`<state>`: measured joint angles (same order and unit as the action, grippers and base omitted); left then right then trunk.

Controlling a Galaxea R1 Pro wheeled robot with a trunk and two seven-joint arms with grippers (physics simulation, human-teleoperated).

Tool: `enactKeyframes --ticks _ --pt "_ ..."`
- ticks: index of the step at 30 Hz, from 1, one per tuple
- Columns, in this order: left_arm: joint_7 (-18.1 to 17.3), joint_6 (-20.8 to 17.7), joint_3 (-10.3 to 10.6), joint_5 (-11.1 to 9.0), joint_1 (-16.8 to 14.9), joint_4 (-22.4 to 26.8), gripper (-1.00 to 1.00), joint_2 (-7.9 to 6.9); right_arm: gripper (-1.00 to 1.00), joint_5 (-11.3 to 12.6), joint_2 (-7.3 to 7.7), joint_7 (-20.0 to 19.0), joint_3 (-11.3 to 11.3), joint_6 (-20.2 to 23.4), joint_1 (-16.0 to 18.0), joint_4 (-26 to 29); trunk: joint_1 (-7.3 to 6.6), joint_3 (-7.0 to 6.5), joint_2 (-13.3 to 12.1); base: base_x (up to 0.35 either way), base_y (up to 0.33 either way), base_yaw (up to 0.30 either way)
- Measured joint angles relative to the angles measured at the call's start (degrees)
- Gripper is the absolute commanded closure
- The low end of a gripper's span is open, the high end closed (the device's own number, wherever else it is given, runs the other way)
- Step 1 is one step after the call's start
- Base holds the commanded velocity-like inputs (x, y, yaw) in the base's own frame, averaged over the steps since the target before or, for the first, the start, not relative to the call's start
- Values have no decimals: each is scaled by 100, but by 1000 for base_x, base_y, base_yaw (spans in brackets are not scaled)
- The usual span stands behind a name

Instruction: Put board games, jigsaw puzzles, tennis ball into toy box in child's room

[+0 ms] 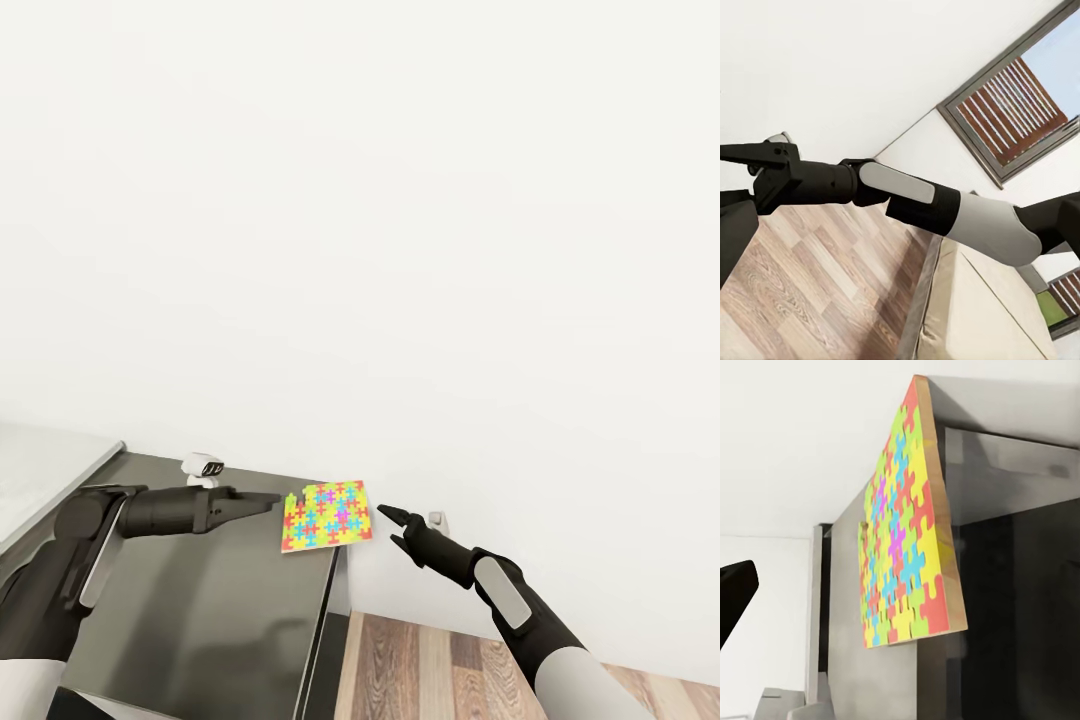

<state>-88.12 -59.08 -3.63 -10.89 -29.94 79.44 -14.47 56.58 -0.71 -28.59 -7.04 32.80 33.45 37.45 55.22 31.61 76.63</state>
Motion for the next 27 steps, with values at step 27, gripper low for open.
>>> enactKeyframes --ticks 27 --pt "-27 11 -7 -9 79 113 -100 -1 -100 -4 -8 2 -6 0 0 0 373 305 681 0 0 0"
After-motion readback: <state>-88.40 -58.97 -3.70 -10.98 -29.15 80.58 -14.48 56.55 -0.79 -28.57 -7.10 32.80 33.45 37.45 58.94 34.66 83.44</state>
